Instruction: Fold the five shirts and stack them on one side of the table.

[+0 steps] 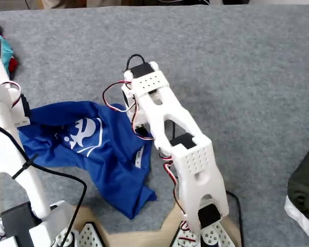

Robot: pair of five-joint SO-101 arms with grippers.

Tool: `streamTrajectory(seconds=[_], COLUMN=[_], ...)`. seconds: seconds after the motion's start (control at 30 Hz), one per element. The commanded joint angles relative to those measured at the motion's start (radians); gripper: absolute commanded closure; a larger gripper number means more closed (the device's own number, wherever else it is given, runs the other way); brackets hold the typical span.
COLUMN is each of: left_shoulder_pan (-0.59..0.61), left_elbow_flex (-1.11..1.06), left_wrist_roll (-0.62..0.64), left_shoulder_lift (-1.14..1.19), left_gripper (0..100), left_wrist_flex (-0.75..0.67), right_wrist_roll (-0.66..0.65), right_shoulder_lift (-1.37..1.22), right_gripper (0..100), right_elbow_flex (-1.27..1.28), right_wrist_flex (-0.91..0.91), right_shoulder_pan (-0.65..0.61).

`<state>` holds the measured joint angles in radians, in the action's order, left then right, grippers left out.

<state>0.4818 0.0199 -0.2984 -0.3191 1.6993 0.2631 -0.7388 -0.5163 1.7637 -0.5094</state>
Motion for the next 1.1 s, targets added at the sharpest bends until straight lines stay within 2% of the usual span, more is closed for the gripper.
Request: streamTrajectory(seconds=[0.0, 0.47, 0.9, 1.07], left_shoulder_pan=[0.008, 0.008, 0.009, 0.009], left_elbow_flex=[0.000, 0.000, 0.000, 0.000], left_wrist_roll=[0.011, 0.011, 0.011, 0.011], left_shoulder_lift=[-0.007, -0.007, -0.007, -0.007], left_gripper=[98, 98, 98, 98], left_wrist_flex=[-0.006, -0.006, -0.006, -0.006], right_wrist_roll=[0.005, 0.009, 0.003, 0.003], right_shoulder_lift=[0.004, -0.001, -0.001, -0.001], right_gripper=[91.7, 93.3, 93.2, 85.9], right_elbow_flex=[-0.051, -0.024, 0.021, 0.033], right_wrist_flex=[0.011, 0.017, 0.015, 0.017], right_shoulder_pan=[-0.005, -0.008, -0.087, -0.084])
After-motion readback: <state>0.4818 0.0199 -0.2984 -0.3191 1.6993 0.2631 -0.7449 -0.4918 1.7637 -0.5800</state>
